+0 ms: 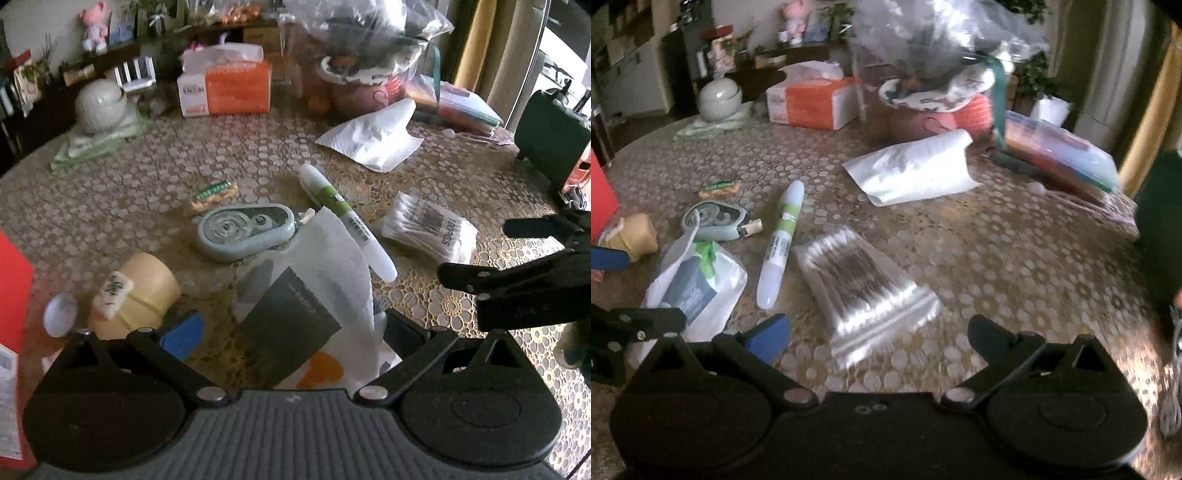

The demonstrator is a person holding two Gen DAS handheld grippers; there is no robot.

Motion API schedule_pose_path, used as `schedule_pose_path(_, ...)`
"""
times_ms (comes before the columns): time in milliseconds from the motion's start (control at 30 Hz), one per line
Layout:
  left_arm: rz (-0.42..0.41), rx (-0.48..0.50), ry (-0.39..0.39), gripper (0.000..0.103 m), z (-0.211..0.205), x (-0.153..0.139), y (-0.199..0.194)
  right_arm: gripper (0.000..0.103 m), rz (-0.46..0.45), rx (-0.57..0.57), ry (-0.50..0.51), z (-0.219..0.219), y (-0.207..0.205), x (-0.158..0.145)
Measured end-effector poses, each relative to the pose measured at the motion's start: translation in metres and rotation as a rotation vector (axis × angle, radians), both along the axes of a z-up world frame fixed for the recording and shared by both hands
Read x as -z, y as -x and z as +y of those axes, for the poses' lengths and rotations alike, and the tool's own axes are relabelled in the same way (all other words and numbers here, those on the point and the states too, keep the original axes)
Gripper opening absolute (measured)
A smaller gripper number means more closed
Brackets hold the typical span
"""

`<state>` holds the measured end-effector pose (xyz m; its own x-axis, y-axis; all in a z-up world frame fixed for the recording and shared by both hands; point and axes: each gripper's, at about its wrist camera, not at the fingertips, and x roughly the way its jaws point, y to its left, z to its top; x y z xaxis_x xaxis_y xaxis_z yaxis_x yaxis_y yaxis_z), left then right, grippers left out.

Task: Organize objects
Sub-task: 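Move both tools back toward the cotton-swab pack and white bag, then grasp the cotton-swab pack with the right tool while the left tool grasps the white bag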

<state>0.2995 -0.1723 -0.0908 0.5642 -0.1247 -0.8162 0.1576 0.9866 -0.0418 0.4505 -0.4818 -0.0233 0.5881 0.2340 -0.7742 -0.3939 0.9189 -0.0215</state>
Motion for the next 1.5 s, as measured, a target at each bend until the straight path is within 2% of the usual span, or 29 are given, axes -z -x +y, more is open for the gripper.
schedule_pose_path(200, 0.064, -0.003, 0.019, 0.103, 0.002, 0.017, -0.01, 0.103, 0.012, -0.073, 0.049, 0.014, -0.021, 0.014)
schedule_pose_path(300, 0.052, 0.025, 0.002, 0.103, -0.001, 0.02, -0.007, 0.103, 0.013, -0.072, 0.045, 0.017, -0.03, 0.02)
schedule_pose_path(400, 0.029, 0.067, -0.043, 0.103, -0.006, 0.023, -0.001, 0.098, 0.022, -0.053, 0.003, 0.015, -0.035, 0.022)
schedule_pose_path(533, 0.006, 0.082, -0.046, 0.101, -0.005, 0.023, 0.004, 0.092, 0.017, -0.046, -0.017, 0.013, -0.034, 0.022)
schedule_pose_path(600, -0.006, 0.094, -0.043, 0.095, -0.005, 0.022, 0.007, 0.084, 0.011, -0.042, -0.02, 0.011, -0.032, 0.02)
schedule_pose_path(667, -0.018, 0.097, -0.043, 0.083, -0.004, 0.019, 0.01, 0.074, 0.012, -0.038, -0.024, 0.011, -0.029, 0.017)
schedule_pose_path(800, -0.036, 0.093, -0.047, 0.063, -0.001, 0.012, 0.017, 0.063, 0.014, -0.001, -0.021, 0.011, -0.021, 0.014)
schedule_pose_path(833, -0.042, 0.094, -0.049, 0.057, -0.001, 0.011, 0.019, 0.06, 0.014, 0.012, -0.02, 0.012, -0.017, 0.013)
schedule_pose_path(1000, -0.03, 0.091, -0.038, 0.051, 0.003, 0.007, 0.033, 0.052, 0.018, 0.057, -0.026, 0.013, 0.006, 0.012)
schedule_pose_path(1233, -0.029, 0.059, 0.001, 0.05, 0.02, -0.006, 0.059, 0.049, 0.01, 0.101, -0.048, 0.023, 0.063, -0.009)
schedule_pose_path(1500, -0.062, 0.016, 0.052, 0.05, 0.052, -0.04, 0.106, 0.049, -0.02, 0.093, -0.12, 0.052, 0.128, -0.047)
